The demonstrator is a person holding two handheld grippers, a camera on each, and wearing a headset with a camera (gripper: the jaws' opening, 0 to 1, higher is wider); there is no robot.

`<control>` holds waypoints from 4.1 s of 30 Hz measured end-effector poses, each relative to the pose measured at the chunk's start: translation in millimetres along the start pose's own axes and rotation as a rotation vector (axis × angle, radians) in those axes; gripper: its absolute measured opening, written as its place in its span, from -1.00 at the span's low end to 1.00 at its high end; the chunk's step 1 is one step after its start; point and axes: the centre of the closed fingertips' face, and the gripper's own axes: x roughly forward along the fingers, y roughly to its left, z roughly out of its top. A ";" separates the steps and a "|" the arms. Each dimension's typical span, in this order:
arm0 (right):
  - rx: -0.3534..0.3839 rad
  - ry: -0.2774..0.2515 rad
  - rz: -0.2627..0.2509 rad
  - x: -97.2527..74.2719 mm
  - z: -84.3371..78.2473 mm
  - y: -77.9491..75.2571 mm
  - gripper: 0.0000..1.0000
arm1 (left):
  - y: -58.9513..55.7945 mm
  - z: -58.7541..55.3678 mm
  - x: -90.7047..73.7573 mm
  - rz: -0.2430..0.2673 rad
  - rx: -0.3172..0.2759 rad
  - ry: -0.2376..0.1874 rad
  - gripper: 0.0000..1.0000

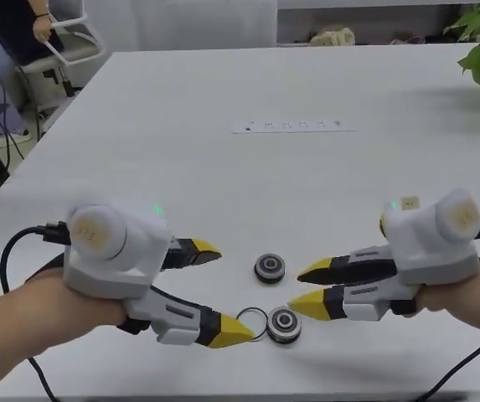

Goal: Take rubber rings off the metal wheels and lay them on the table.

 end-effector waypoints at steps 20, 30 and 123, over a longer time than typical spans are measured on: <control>-0.022 0.061 0.021 2.3 -24.8 1.3 -0.41 | -11.5 -11.7 22.7 -0.072 0.023 0.060 0.00; -0.048 0.098 0.038 5.7 -34.9 4.4 -0.43 | -20.5 -12.8 35.7 -0.113 0.045 0.081 -0.15; -0.099 0.154 0.044 19.3 -52.0 6.4 -0.57 | -24.5 -17.5 75.8 -0.090 0.114 0.102 -0.86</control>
